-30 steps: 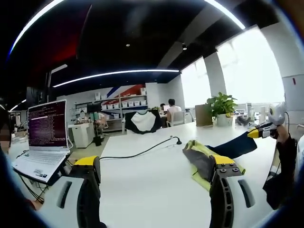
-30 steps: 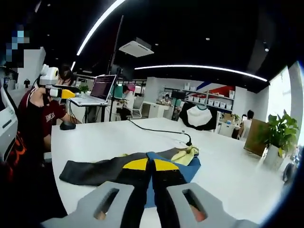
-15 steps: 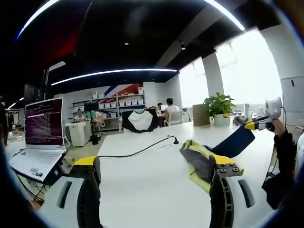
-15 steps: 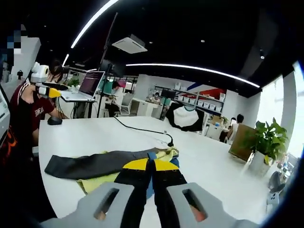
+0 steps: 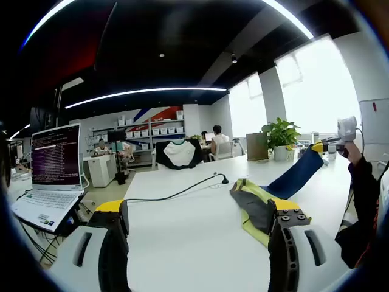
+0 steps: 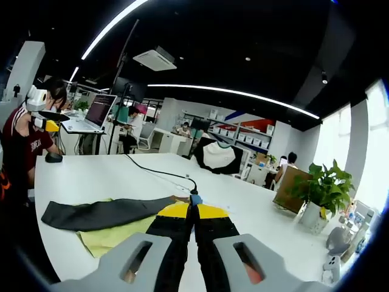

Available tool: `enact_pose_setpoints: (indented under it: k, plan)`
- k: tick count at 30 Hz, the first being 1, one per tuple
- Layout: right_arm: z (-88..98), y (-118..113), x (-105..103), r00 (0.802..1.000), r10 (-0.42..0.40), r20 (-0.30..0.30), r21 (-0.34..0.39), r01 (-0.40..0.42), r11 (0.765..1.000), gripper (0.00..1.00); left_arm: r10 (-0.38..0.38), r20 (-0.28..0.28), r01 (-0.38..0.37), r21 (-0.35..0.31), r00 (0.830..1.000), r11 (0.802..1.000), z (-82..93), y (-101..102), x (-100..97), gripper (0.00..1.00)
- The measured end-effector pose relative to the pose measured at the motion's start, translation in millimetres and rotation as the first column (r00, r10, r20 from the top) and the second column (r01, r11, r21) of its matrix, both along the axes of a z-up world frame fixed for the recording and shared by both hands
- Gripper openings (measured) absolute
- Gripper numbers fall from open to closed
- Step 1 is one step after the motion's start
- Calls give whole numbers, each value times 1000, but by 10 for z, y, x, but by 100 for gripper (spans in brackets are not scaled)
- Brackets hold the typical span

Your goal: Fold the garment on the visible template until the final outline fits inside the template.

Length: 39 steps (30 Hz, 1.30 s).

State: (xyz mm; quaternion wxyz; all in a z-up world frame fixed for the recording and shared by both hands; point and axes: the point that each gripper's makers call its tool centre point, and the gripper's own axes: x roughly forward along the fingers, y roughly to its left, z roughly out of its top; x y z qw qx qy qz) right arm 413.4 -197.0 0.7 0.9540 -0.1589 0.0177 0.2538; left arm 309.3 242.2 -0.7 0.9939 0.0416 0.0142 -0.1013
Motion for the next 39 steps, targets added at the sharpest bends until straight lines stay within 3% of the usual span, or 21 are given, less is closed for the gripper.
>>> enact_pose_setpoints:
  k: [3,19,30,39]
  plan:
    - [6,-89,35,1000,-19,-6,28,19,999,0,-1,5,1,-2,1000,1000,21,15,-4,100]
    - [-181,-560,413,987,-137,-83,26,140,990,0,17,21,-17,-13,1000,1000,36,43,-41,100]
    - [-567,-982,631,955,-221,-199,17,229,973,0,11,22,-11,-9,1000,1000,37,35,-57,100]
    - [-740,-1170,681,935,-260,-241,-14,265,964,0,7,19,-7,-5,1000,1000,29,29,-46,100]
